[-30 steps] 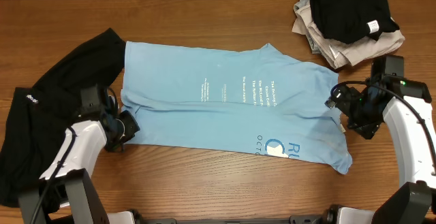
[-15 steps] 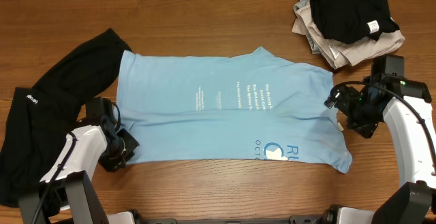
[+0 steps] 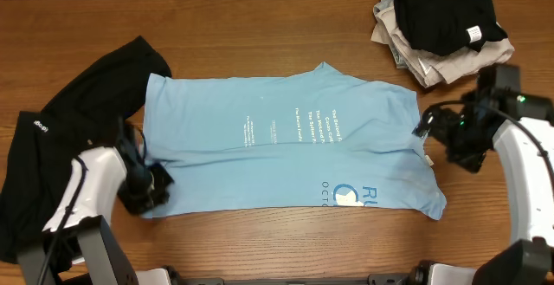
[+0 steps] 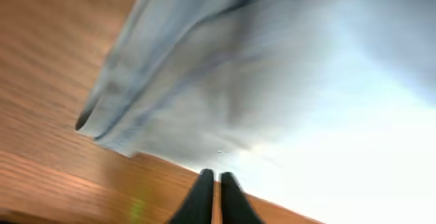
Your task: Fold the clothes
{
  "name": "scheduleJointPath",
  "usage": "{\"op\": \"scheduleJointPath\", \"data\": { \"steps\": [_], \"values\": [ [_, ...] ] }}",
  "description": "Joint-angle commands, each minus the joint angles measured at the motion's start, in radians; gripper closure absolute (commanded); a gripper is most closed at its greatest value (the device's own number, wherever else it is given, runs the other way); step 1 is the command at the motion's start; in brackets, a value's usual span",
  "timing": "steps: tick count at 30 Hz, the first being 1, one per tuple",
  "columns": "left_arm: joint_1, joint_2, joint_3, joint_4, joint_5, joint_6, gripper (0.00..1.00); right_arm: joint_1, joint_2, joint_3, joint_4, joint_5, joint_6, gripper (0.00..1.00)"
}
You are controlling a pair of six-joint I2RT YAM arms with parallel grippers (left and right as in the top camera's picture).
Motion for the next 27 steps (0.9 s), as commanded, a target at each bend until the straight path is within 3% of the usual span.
{"op": "scheduleJointPath", "data": {
  "steps": [1,5,9,17,27],
  "values": [
    [0.004,-0.003,0.207,-0.075,0.086,0.14,0.82,0.014,-0.043,0.174,-0.062,-0.012,-0.071,0.04],
    [0.003,-0.003,0.39,-0.141,0.084,0.2,0.63,0.064,-0.043,0.319,-0.113,-0.015,-0.121,0.04],
    [0.001,-0.003,0.52,-0.077,0.083,0.281,0.49,0.145,-0.043,0.393,-0.055,-0.014,-0.144,0.05],
    [-0.042,0.089,0.534,0.208,-0.049,0.419,0.42,0.3,-0.012,0.396,0.102,-0.003,-0.139,0.06],
    [-0.093,0.388,0.534,0.518,-0.038,0.486,0.38,0.316,0.009,0.396,0.05,0.05,-0.14,0.07]
  ]
}}
